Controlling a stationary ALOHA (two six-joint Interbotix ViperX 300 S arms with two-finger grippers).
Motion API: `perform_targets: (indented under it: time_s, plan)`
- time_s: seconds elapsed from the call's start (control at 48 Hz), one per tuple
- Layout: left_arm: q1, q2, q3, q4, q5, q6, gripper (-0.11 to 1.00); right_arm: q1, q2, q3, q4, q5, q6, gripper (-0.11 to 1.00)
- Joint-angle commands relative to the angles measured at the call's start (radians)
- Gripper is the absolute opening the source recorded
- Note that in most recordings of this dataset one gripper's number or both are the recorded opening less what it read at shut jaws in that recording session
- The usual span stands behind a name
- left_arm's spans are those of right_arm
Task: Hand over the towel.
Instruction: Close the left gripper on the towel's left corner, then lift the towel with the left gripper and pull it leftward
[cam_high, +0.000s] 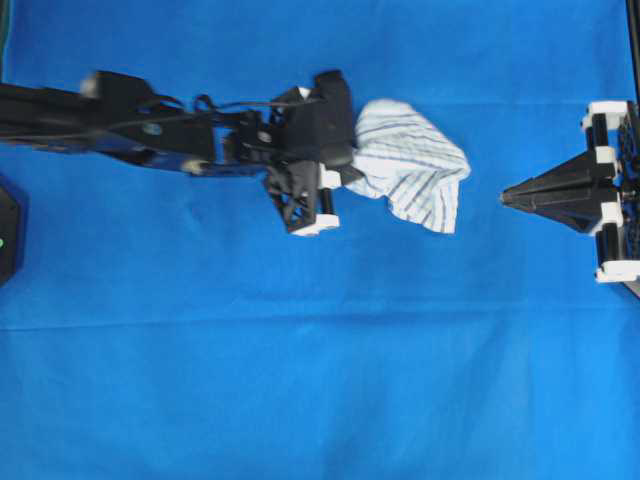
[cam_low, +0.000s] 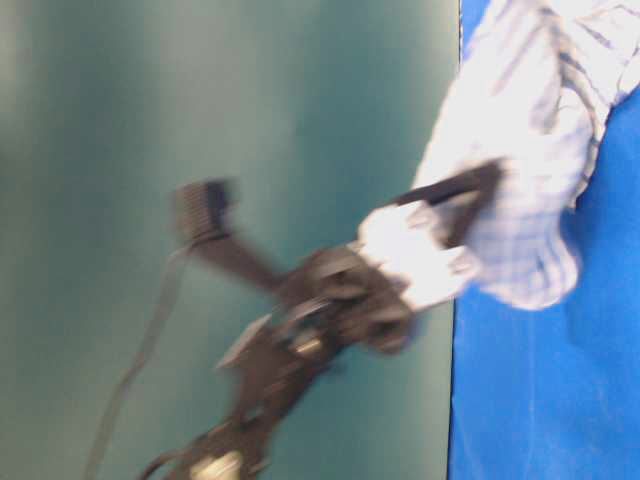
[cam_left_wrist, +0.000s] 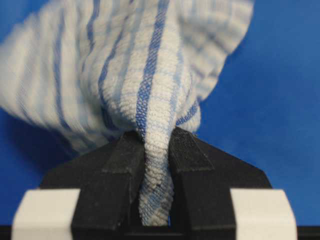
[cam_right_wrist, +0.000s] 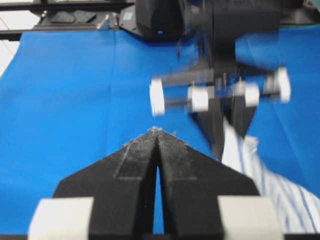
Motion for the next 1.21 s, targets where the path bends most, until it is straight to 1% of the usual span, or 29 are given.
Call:
perform_targets:
  time_s: [0.0, 0.291, 0.437, 0.583, 0.75, 0.937, 1.103, 1.187]
  plan:
    - [-0.017, -0.135, 0.025, 0.000, -0.008, 0.002, 0.03, 0.000, 0.005, -0.015, 0.003, -0.002, 0.002, 0.00]
    - [-0.086, -0.428, 0.175, -0.002, -0.025, -0.012, 0.03, 0.000, 0.002, -0.017, 0.000, -0.006, 0.000, 0.00]
    - [-0.121, -0.558, 0.258, -0.002, -0.094, -0.014, 0.03, -0.002, 0.005, -0.015, -0.003, -0.025, -0.002, 0.00]
    - [-0.127, -0.640, 0.322, -0.003, -0.150, -0.018, 0.03, 0.000, 0.017, -0.014, -0.003, -0.048, -0.005, 0.00]
    - [-0.127, -0.663, 0.339, -0.003, -0.155, -0.020, 0.03, -0.002, 0.021, -0.015, -0.002, -0.077, 0.002, 0.00]
    - [-0.127, -0.658, 0.336, -0.003, -0.155, -0.020, 0.03, 0.000, 0.058, -0.020, 0.000, -0.152, 0.003, 0.00]
    - [-0.127, -0.658, 0.336, -0.003, -0.156, -0.020, 0.03, 0.000, 0.143, -0.038, 0.002, -0.227, 0.020, 0.00]
    - [-0.127, -0.658, 0.336, -0.003, -0.160, -0.020, 0.03, 0.000, 0.210, -0.063, 0.002, -0.272, 0.031, 0.01]
